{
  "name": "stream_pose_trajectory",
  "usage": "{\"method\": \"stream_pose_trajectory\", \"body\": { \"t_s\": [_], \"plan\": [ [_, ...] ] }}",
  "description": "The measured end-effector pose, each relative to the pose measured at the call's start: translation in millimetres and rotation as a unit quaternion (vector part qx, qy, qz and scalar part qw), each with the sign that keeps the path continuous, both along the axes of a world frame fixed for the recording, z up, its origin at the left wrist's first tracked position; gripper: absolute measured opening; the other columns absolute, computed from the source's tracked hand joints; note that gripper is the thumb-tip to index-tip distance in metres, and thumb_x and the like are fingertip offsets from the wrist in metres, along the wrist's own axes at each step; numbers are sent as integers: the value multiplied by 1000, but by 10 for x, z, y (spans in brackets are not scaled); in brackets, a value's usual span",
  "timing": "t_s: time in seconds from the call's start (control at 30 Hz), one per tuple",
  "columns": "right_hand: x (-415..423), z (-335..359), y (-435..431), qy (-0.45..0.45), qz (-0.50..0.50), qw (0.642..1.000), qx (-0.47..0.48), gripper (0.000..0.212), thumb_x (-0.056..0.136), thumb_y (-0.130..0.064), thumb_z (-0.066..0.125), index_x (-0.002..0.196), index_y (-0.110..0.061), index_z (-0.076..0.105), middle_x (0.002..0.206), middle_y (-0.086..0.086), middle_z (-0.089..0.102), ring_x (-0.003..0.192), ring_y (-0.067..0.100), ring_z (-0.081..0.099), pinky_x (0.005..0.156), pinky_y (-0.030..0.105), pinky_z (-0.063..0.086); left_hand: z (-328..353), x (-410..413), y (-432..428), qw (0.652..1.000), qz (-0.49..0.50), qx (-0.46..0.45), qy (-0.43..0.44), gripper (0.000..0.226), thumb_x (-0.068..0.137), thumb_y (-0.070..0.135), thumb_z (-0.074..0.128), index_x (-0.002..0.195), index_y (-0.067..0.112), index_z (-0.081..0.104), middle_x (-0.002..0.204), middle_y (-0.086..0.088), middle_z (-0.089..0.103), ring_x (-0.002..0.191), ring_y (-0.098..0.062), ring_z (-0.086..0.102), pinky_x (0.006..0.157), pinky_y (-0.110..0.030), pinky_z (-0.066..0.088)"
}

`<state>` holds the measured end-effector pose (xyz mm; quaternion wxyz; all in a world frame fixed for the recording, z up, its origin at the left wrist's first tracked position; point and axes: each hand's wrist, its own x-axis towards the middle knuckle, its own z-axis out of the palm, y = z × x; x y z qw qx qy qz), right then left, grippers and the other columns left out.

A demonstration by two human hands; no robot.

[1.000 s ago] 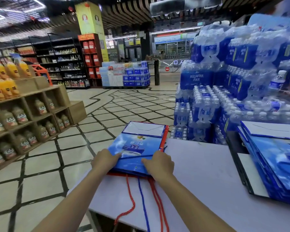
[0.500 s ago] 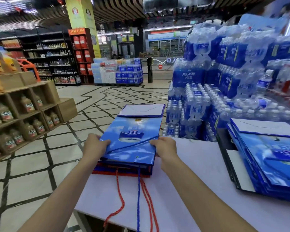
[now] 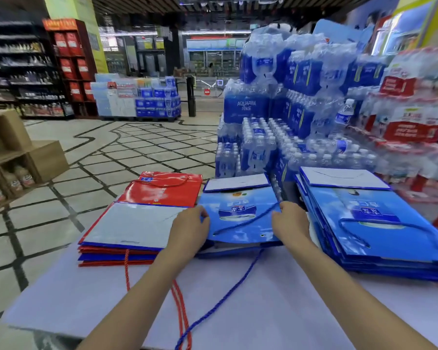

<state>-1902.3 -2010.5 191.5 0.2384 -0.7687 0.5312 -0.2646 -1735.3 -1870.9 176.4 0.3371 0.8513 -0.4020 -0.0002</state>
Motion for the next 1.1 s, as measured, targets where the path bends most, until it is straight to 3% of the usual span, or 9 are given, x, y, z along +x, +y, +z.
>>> {"method": "stream_pose_trajectory", "body": {
  "t_s": [0.13,0.17,0.23,0.33,0.47,0.63,0.83,0.97,1.1],
  "plan": [
    [-103,-289,3,121,20,992,-35,14,98,-13,45,89,-9,55,105,14,64,84,29,54,65,27,33,-130,-157,-91,976,17,106,-188,12,90,21,55,95,16,66,90,-12,63,78,-33,61,65,-35,47],
    [-116,-332,18,151,28,987,-49,15,99,-12,45,97,-8,59,109,13,64,91,29,58,66,26,33,-141,-189,-111,966,3,118,-229,7,78,19,70,82,15,67,76,-12,61,64,-33,60,55,-33,43],
    [-136,-411,37,188,44,978,-76,19,99,-12,44,106,-7,61,113,11,63,101,27,60,70,29,38,-223,-209,-139,945,-9,138,-297,30,44,14,88,57,15,60,52,-9,52,43,-28,50,46,-28,33],
    [-143,-494,20,246,81,960,-109,23,97,-11,45,112,-9,64,113,8,60,106,25,56,76,28,42,-336,-192,-162,933,8,160,-323,31,40,14,87,54,16,59,59,-9,54,54,-29,52,53,-33,39],
    [-121,-517,-20,234,100,960,-115,20,96,-12,52,115,-10,58,120,7,51,107,26,53,75,28,40,-404,-200,-287,934,-66,187,-297,14,89,18,53,100,15,62,104,-7,60,99,-29,54,74,-36,37],
    [-116,-393,-153,179,98,976,-72,34,92,-28,64,114,-14,42,110,10,61,99,33,60,70,33,41,-339,-294,-584,944,-261,113,-166,31,97,37,47,122,22,57,115,1,61,108,-20,53,87,-32,41],
    [-63,-427,-238,260,89,957,-96,17,96,-10,44,102,-12,59,107,9,61,93,30,59,68,31,39,-384,-249,-844,948,-264,96,-154,13,93,33,50,96,22,56,96,2,63,91,-21,57,71,-32,40],
    [-73,-503,-134,227,65,962,-140,13,97,-10,41,85,-15,43,90,5,48,75,27,46,64,32,32,-480,-208,-821,971,-213,50,-100,18,85,31,54,81,16,45,76,0,54,75,-25,52,64,-37,40],
    [-85,-533,-162,183,54,972,-137,13,100,-17,43,89,-13,50,102,6,51,74,26,45,64,32,34,-486,-153,-803,986,-102,62,-118,15,83,21,49,80,14,36,83,-3,47,84,-30,51,63,-36,32]
  ]
}}
